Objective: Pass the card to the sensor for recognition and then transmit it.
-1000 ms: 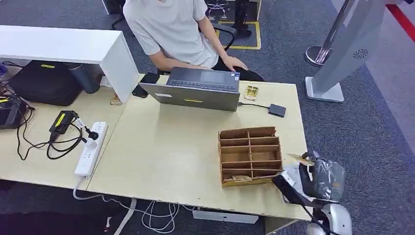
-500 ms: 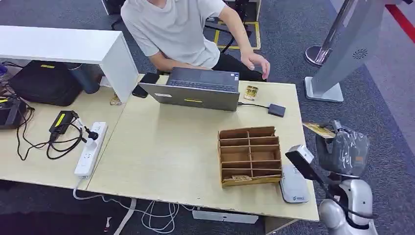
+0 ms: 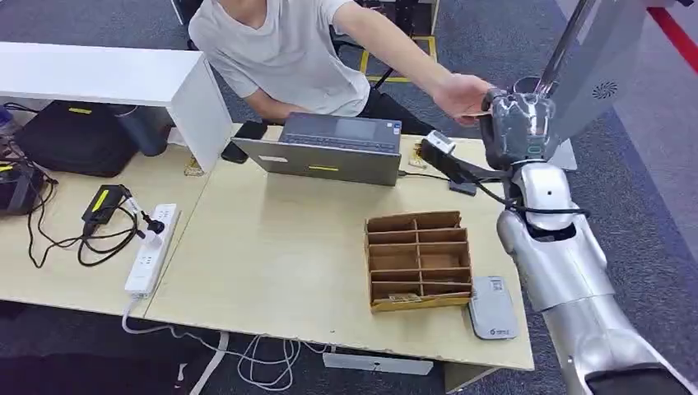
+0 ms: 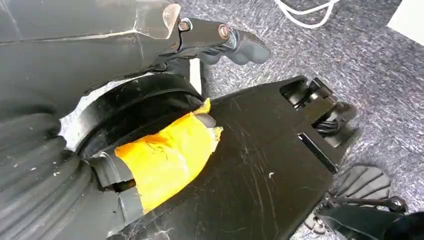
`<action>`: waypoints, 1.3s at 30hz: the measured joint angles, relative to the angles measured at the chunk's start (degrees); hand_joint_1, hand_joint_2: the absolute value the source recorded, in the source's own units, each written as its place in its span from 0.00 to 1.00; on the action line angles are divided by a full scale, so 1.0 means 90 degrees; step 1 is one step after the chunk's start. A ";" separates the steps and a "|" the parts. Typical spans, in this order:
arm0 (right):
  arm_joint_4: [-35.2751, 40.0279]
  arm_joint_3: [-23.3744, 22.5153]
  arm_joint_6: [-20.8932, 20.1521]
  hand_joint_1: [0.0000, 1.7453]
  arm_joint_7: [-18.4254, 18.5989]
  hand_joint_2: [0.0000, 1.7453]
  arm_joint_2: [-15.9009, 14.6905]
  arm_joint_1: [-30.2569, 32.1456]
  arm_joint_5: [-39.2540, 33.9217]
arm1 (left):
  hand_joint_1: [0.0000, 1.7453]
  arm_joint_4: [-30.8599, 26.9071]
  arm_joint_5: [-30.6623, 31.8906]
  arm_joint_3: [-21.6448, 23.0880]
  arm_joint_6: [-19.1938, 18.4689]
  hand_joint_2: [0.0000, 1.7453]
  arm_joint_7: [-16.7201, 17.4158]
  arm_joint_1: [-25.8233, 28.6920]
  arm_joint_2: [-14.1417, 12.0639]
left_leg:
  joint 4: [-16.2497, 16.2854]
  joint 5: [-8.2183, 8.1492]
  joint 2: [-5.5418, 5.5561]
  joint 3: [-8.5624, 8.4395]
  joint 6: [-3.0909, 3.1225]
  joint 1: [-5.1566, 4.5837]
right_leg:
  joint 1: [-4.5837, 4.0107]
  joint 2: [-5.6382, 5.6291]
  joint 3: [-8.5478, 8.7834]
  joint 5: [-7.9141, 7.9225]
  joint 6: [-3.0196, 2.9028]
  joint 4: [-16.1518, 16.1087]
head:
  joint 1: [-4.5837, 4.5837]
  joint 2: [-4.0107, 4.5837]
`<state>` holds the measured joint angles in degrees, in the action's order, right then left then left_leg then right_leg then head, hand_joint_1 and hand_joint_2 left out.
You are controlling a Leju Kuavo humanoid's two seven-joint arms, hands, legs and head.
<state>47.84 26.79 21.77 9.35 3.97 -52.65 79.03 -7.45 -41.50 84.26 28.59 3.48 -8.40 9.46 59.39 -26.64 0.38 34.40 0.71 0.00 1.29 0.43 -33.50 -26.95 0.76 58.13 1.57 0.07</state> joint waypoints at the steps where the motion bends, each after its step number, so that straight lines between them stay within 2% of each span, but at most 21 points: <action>1: -0.0238 0.0096 0.0000 1.00 0.0022 1.00 0.0147 -0.0151 0.0010 | 0.00 0.0000 0.0032 0.0002 0.0002 1.00 -0.0020 0.0000 0.0000 | -0.0001 0.0000 -0.0004 -0.0001 -0.0001 0.0001 | -0.0001 -0.0009 -0.0006 0.0003 -0.0005 0.0000 | 0.0002 0.0000; 2: -0.0415 0.0183 0.0000 1.00 0.0029 1.00 0.0264 -0.0257 0.0010 | 0.00 0.0000 0.0053 0.0002 0.0000 1.00 -0.0061 0.0000 0.0000 | -0.0001 0.0000 -0.0012 -0.0001 -0.0002 0.0001 | -0.0003 -0.0014 -0.0009 0.0005 -0.0008 -0.0001 | 0.0002 0.0000; 3: -0.0532 0.0241 0.0000 0.00 0.0020 1.00 0.0353 -0.0310 0.0010 | 0.00 0.0000 0.0061 0.0002 0.0002 1.00 -0.0083 0.0000 0.0000 | 0.0000 0.0000 -0.0011 -0.0001 -0.0002 0.0002 | -0.0007 -0.0012 -0.0008 0.0005 -0.0008 -0.0001 | 0.0000 0.0000; 9: -0.0917 0.0484 0.0054 0.00 -0.0099 1.00 0.0686 -0.0419 -0.0031 | 0.00 -0.0002 0.0102 0.0002 0.0000 1.00 -0.0131 0.0000 0.0000 | 0.0000 0.0001 0.0001 0.0004 -0.0003 0.0009 | -0.0008 0.0002 -0.0008 0.0005 -0.0008 -0.0002 | 0.0000 0.0000; 15: -0.0820 0.0647 0.0088 0.00 -0.0211 1.00 0.0700 -0.0228 -0.0056 | 0.00 0.0000 0.0039 0.0002 0.0000 1.00 -0.0095 0.0001 0.0000 | 0.0003 0.0001 -0.0002 0.0003 -0.0003 0.0009 | -0.0005 0.0000 -0.0007 0.0009 -0.0012 -0.0005 | 0.0000 0.0000; 19: -0.0392 0.0666 0.0175 0.00 -0.0373 1.00 0.0637 0.0177 -0.0242 | 0.00 0.0000 -0.0092 0.0002 0.0000 1.00 -0.0095 0.0001 0.0000 | 0.0004 0.0001 0.0001 0.0004 -0.0003 0.0008 | -0.0007 0.0003 -0.0008 0.0008 -0.0013 -0.0010 | 0.0000 0.0000; 23: 0.0564 0.0681 0.0386 0.00 -0.0524 1.00 0.0317 0.0965 -0.0534 | 0.00 0.0000 -0.0294 0.0002 0.0000 1.00 -0.0097 0.0007 0.0000 | 0.0003 -0.0001 0.0003 0.0006 -0.0003 0.0008 | -0.0008 0.0004 -0.0008 0.0008 -0.0013 -0.0013 | 0.0000 0.0000; 28: 0.2012 0.0661 0.0682 0.00 -0.0650 1.00 -0.0285 0.2172 -0.0738 | 0.00 0.0000 -0.0524 0.0002 0.0000 1.00 -0.0095 0.0010 0.0000 | 0.0002 -0.0005 0.0003 0.0011 -0.0004 0.0008 | -0.0008 0.0004 -0.0010 0.0006 -0.0010 -0.0020 | 0.0000 0.0000; 35: 0.4264 0.0346 0.1224 0.00 -0.1010 1.00 -0.1193 0.4257 -0.0639 | 0.00 0.0000 -0.0877 0.0000 0.0002 1.00 -0.0070 0.0010 0.0000 | 0.0002 -0.0013 0.0026 0.0020 -0.0001 0.0008 | -0.0007 0.0020 -0.0009 -0.0002 -0.0004 -0.0026 | 0.0002 0.0000; 39: 0.5162 0.0185 0.1428 0.00 -0.1122 1.00 -0.1503 0.5234 -0.0524 | 0.00 0.0000 -0.1027 -0.0005 0.0046 1.00 -0.0068 0.0010 0.0000 | 0.0001 -0.0018 0.0022 0.0020 -0.0007 0.0007 | -0.0008 0.0015 -0.0011 -0.0004 -0.0003 -0.0026 | 0.0002 0.0000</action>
<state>94.30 28.46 34.62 -0.74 -9.55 -5.54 74.32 -7.45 -50.75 84.21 29.00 2.86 -8.31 9.46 59.40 -26.80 0.58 34.58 0.64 0.06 1.22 0.57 -33.60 -26.98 0.74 57.89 1.60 0.07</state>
